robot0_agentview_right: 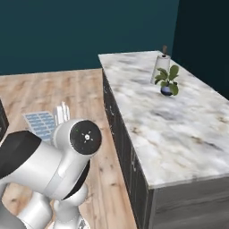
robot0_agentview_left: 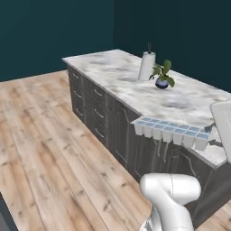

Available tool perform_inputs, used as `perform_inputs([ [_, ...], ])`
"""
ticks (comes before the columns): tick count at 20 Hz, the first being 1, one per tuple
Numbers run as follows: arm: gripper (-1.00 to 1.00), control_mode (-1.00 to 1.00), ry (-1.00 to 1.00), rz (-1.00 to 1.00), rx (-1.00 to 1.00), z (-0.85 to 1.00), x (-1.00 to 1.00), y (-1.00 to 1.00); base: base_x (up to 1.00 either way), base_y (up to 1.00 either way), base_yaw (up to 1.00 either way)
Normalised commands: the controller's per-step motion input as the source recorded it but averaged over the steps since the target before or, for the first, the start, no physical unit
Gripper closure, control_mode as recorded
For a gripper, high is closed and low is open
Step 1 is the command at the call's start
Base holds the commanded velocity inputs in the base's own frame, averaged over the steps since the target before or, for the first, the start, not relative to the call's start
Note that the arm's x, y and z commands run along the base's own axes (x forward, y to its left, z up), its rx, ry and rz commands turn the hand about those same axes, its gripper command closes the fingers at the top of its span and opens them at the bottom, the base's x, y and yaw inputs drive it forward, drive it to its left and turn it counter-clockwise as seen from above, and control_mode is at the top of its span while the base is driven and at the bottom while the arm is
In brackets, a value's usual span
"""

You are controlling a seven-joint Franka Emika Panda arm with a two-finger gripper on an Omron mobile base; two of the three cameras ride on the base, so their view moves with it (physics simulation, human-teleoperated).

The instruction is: The ice cube tray has been filled with water. Take the tray and place it in the freezer to make ice. Close the freezer door after placing the tray.

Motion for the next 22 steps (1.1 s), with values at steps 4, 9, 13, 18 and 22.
perform_inputs([
  [4,1.0,1.0,0.0,0.0,0.0,0.0,0.0,0.0,1.0,0.22,0.07],
  [9,1.0,1.0,0.0,0.0,0.0,0.0,0.0,0.0,1.0,0.21,0.4],
  [13,1.0,1.0,0.0,0.0,0.0,0.0,0.0,0.0,1.0,0.26,0.5],
  [18,1.0,1.0,0.0,0.0,0.0,0.0,0.0,0.0,1.0,0.11,0.48],
  [22,1.0,1.0,0.0,0.0,0.0,0.0,0.0,0.0,1.0,-0.09,0.5],
])
